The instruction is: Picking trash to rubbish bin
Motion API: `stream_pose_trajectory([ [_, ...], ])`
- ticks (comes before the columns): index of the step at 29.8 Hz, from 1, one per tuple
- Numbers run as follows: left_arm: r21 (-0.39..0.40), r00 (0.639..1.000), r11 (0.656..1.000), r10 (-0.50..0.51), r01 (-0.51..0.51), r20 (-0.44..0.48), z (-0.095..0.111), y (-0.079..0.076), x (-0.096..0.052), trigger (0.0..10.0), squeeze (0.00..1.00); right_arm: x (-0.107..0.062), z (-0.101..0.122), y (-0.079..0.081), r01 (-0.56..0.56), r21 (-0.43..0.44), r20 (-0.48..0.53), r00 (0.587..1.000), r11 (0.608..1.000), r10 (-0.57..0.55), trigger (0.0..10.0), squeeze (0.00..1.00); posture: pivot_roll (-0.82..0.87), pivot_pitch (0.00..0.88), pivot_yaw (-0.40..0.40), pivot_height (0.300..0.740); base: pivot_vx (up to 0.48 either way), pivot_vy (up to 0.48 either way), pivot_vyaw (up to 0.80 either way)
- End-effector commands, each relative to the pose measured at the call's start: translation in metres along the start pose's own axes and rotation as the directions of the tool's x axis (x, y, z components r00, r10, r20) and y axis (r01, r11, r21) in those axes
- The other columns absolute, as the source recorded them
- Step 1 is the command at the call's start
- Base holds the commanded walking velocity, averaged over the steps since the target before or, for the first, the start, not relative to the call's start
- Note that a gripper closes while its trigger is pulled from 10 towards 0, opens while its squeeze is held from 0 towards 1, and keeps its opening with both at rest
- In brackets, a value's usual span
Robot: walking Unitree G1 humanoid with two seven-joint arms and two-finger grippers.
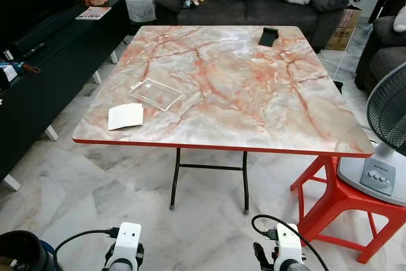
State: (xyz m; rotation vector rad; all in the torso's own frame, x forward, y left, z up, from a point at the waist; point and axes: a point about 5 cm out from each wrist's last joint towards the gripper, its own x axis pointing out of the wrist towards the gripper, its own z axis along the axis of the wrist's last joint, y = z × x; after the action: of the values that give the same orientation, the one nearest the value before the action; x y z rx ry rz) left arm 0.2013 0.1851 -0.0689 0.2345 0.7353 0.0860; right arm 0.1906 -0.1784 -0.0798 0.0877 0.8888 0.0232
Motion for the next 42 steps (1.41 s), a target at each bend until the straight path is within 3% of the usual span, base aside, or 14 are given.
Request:
stream_pose_trajectory([
  [1, 0.004, 1.0, 1.0, 0.008, -0.008, -0.001, -0.001, 0.0, 0.0, 10.0, 0.0, 0.002, 0.009, 0.002, -0.013, -0.025, 0.038, 0.999, 1.0, 0.014, 10.0, 0.0, 0.02, 0.0, 0.013, 0.74, 0.0, 0.0, 0.0],
  [6, 0.007, 0.993, 0.999, 0.036, -0.037, 0.111, 0.016, 0.004, 0.002, 10.0, 0.0, 0.003, 0.035, 0.006, -0.05, -0.09, 0.172, 0.983, 0.995, 0.065, 10.0, 0.0, 0.03, 0.0, 0.017, 0.74, 0.0, 0.0, 0.0],
  [9, -0.021, 0.956, 0.997, 0.074, -0.071, 0.284, 0.047, 0.01, 0.003, 10.0, 0.0, 0.0, 0.064, 0.004, -0.07, -0.133, 0.325, 0.939, 0.989, 0.111, 10.0, 0.0, 0.03, 0.002, 0.017, 0.74, 0.0, 0.0, 0.0],
  [12, -0.045, 0.93, 0.995, 0.097, -0.086, 0.354, 0.06, 0.013, 0.002, 10.0, 0.0, -0.002, 0.076, 0.002, -0.073, -0.133, 0.384, 0.916, 0.988, 0.119, 10.0, 0.0, 0.03, 0.004, 0.015, 0.74, 0.0, 0.0, 0.0],
  [13, -0.059, 0.897, 0.993, 0.12, -0.105, 0.425, 0.075, 0.016, 0.001, 10.0, 0.0, -0.005, 0.09, 0.002, -0.075, -0.136, 0.447, 0.885, 0.988, 0.129, 10.0, 0.0, 0.03, 0.011, 0.012, 0.74, 0.0, 0.0, 0.0],
  [18, -0.098, 0.825, 0.986, 0.168, -0.136, 0.54, 0.102, 0.021, -0.006, 10.0, 0.0, -0.012, 0.118, 0.008, -0.09, -0.166, 0.568, 0.805, 0.982, 0.17, 10.0, 0.0, 0.03, 0.025, 0.009, 0.74, 0.0, 0.0, 0.0],
  [20, -0.147, 0.764, 0.978, 0.206, -0.146, 0.612, 0.127, 0.025, -0.011, 10.0, 0.0, -0.019, 0.148, 0.016, -0.102, -0.174, 0.661, 0.725, 0.979, 0.193, 10.0, 0.0, 0.03, 0.035, 0.003, 0.74, 0.0, 0.0, 0.0],
  [24, -0.155, 0.717, 0.979, 0.203, -0.134, 0.667, 0.149, 0.024, -0.016, 10.0, 0.0, -0.025, 0.17, 0.025, -0.118, -0.174, 0.714, 0.668, 0.978, 0.208, 10.0, 0.0, 0.02, 0.038, 0.006, 0.74, 0.0, 0.0, 0.0],
  [26, -0.145, 0.635, 0.983, 0.183, -0.113, 0.751, 0.182, 0.023, -0.025, 10.0, 0.0, -0.033, 0.198, 0.04, -0.142, -0.199, 0.766, 0.595, 0.97, 0.245, 10.0, 0.0, 0.03, 0.036, 0.009, 0.74, 0.0, 0.0, 0.0],
  [28, -0.139, 0.59, 0.984, 0.18, -0.114, 0.787, 0.198, 0.023, -0.031, 10.0, 0.0, -0.037, 0.21, 0.048, -0.161, -0.207, 0.787, 0.559, 0.965, 0.262, 10.0, 0.0, 0.03, 0.035, 0.008, 0.74, 0.0, 0.0, 0.0],
  [31, -0.141, 0.582, 0.983, 0.182, -0.116, 0.793, 0.203, 0.023, -0.035, 10.0, 0.0, -0.04, 0.213, 0.051, -0.169, -0.209, 0.793, 0.548, 0.963, 0.268, 10.0, 0.0, 0.03, 0.035, 0.008, 0.74, 0.0, 0.0, 0.0],
  [32, -0.127, 0.546, 0.985, 0.17, -0.116, 0.82, 0.219, 0.024, -0.038, 10.0, 0.0, -0.044, 0.227, 0.065, -0.2, -0.22, 0.808, 0.511, 0.955, 0.293, 10.0, 0.0, 0.03, 0.031, 0.004, 0.74, 0.0, 0.0, 0.0],
  [35, -0.166, 0.536, 0.98, 0.2, -0.112, 0.82, 0.232, 0.03, -0.037, 10.0, 0.0, -0.048, 0.24, 0.081, -0.229, -0.237, 0.818, 0.478, 0.944, 0.321, 10.0, 0.0, 0.04, 0.022, 0.001, 0.74, 0.0, 0.0, 0.0],
  [42, -0.142, 0.537, 0.98, 0.196, -0.141, 0.82, 0.238, 0.035, -0.038, 10.0, 0.0, -0.049, 0.245, 0.093, -0.213, -0.27, 0.803, 0.488, 0.939, 0.341, 10.0, 0.0, 0.03, 0.0, 0.003, 0.74, 0.123, 0.0, 0.32],
])
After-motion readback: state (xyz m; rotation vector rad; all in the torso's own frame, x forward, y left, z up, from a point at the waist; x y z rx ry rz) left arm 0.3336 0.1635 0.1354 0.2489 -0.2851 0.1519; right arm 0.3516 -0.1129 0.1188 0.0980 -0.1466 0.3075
